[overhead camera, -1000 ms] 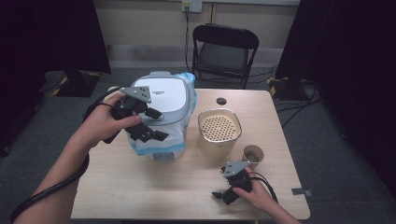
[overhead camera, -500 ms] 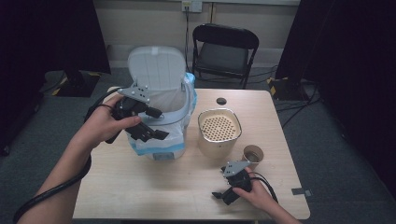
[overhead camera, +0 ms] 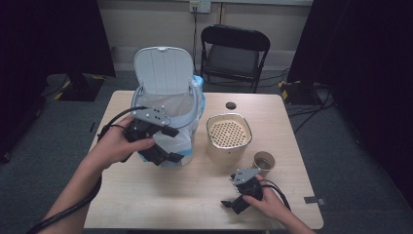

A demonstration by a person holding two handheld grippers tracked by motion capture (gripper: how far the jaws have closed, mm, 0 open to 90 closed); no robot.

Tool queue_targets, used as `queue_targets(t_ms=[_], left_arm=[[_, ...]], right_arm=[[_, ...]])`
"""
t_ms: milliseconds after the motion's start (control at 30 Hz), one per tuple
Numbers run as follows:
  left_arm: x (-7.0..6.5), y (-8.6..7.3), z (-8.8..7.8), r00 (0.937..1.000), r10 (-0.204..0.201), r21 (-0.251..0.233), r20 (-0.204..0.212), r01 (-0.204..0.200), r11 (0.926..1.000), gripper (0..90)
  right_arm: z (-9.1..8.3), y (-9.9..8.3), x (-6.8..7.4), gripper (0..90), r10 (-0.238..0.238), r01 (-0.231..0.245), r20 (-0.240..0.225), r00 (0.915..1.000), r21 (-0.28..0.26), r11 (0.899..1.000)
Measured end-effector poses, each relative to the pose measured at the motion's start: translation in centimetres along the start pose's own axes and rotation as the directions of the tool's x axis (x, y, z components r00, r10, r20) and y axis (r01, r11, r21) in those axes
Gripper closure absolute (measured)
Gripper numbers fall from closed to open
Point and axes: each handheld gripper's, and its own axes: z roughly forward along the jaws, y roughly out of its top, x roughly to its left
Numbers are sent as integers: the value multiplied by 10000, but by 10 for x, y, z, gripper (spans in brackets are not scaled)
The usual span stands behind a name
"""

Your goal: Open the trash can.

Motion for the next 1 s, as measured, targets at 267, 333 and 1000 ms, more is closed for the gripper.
queue_targets(t_ms=[267,333,1000], left_arm=[[-5,-18,24,9989,-201,-160,413,208,9997,166],[-6,-23,29,9986,-206,-269,481,219,9994,166],[-26,-70,84,9923,-411,-310,1166,450,9985,165]], right_arm=[[0,0,0,0,-2,2,1,10000,-2,10000],[0,0,0,0,-8,8,-2,10000,-5,10000],[0,0,0,0,-19,19,-18,10000,2,10000]])
